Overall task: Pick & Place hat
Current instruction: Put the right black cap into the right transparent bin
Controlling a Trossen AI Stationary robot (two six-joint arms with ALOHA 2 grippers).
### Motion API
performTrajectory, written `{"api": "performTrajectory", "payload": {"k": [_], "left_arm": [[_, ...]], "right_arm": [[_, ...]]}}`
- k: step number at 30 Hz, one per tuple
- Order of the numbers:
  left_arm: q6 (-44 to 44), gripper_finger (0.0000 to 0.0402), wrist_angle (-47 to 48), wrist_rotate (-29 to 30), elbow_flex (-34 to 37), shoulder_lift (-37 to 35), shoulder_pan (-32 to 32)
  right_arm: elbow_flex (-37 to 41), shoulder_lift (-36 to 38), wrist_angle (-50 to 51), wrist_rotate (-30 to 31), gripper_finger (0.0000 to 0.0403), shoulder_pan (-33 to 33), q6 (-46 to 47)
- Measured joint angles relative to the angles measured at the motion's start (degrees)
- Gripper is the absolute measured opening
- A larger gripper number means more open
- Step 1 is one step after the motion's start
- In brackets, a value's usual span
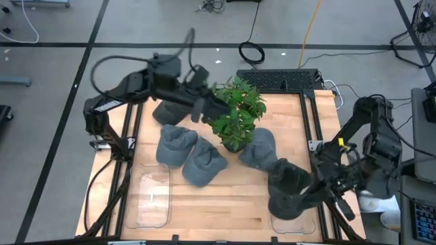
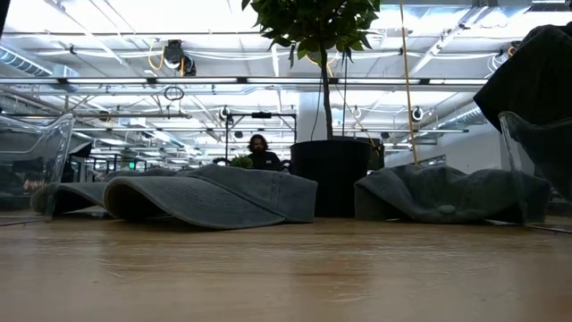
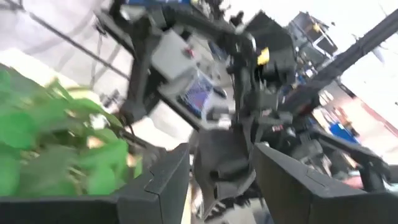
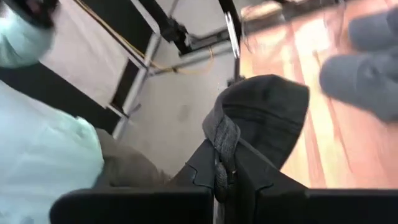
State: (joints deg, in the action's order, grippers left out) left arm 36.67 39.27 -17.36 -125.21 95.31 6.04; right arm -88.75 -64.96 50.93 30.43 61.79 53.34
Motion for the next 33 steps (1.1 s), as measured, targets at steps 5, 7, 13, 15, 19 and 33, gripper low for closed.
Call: {"api": "performTrajectory", "payload": {"k": [5,7,13,15,19,33], "left_arm": [[-0.9,0.0186,-0.2,1.1,0.0,-2.1,0.4],[-0.9,0.0186,-0.2,1.3,0.0,-2.5,0.4],[-1.0,0.0186,0.0,1.5,0.0,-3.0,0.4],[-1.4,0.0186,0.0,1.5,0.0,-3.0,0.2],[-1.7,0.0186,0.6,1.5,0.0,-2.9,0.2],[-2.1,0.0186,0.5,0.9,0.0,-2.9,0.2]], "right_arm": [[0.0,-2.6,6.5,0.0,0.0011,0.7,4.2],[0.0,-3.6,9.3,0.0,0.0011,0.9,5.7],[0.0,-6.2,14.3,-0.1,0.0011,2.0,9.7],[0.3,-6.9,15.0,1.1,0.0011,2.6,11.1],[3.1,-7.3,13.9,4.4,0.0011,3.7,13.7],[21.4,-3.0,5.9,7.4,0.0011,3.8,19.6]]}}
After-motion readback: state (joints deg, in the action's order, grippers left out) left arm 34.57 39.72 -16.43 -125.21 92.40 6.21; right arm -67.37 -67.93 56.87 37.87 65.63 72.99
